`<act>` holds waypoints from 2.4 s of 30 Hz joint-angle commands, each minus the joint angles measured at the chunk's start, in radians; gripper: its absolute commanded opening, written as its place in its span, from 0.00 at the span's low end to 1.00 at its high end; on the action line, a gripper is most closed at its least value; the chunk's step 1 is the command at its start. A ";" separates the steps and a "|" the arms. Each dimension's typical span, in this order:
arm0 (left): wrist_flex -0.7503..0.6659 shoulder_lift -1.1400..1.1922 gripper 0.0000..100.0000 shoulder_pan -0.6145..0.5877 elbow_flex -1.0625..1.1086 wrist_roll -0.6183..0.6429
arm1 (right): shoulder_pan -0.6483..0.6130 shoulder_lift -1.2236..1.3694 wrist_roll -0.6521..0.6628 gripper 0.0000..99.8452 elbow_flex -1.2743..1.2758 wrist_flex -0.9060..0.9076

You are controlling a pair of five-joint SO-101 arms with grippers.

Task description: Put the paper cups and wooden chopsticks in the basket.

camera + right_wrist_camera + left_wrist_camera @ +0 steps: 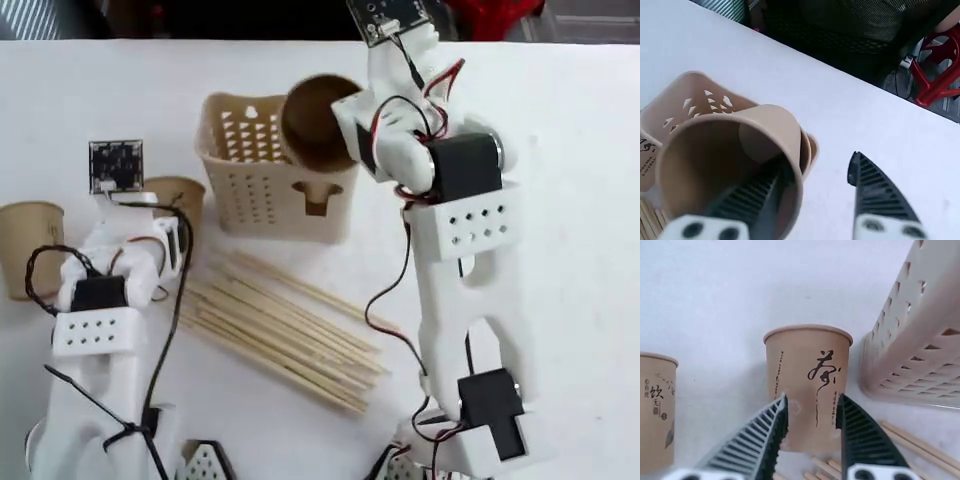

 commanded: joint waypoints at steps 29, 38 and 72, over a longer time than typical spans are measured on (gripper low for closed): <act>-0.020 -0.019 0.17 0.012 -0.003 -0.014 | -0.047 0.240 -0.005 0.19 0.358 -0.329; -0.057 -0.027 0.17 -0.002 0.000 -0.014 | -0.048 0.012 -0.008 0.19 0.209 -0.145; 1.088 1.406 0.28 -0.615 -2.202 -0.078 | 0.452 -0.242 0.011 0.02 1.151 -0.127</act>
